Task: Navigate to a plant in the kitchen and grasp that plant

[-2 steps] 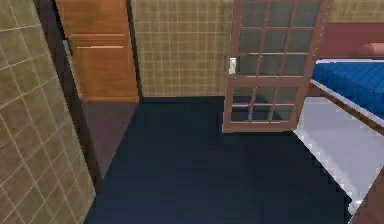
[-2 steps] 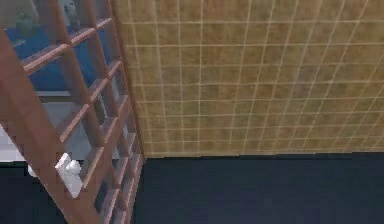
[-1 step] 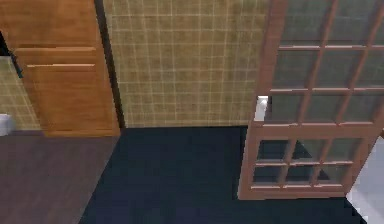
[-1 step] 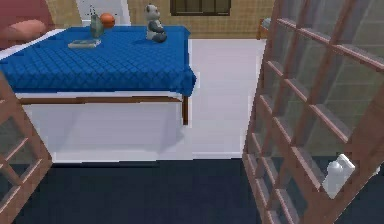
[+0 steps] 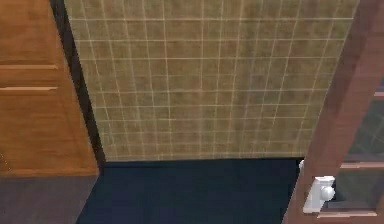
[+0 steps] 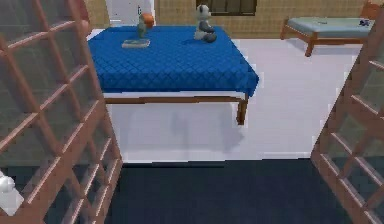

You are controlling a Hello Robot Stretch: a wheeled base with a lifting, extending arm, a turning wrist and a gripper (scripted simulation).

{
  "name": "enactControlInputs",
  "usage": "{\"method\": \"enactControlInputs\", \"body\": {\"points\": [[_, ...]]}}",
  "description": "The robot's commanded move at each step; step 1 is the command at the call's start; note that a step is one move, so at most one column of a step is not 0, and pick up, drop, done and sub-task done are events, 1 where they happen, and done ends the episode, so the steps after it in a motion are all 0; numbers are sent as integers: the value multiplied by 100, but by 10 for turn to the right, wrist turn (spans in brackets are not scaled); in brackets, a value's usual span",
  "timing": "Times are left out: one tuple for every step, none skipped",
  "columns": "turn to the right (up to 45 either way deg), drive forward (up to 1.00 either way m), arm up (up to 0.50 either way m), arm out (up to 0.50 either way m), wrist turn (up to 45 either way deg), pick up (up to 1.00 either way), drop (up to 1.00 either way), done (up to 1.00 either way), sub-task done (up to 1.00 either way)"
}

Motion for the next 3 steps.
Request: {"method": "enactControlInputs", "body": {"points": [[-450, 0, 0, 0, 0, 0, 0, 0, 0], [-210, 0, 0, 0, 0, 0, 0, 0, 0], [0, 55, 0, 0, 0, 0, 0, 0, 0]]}}
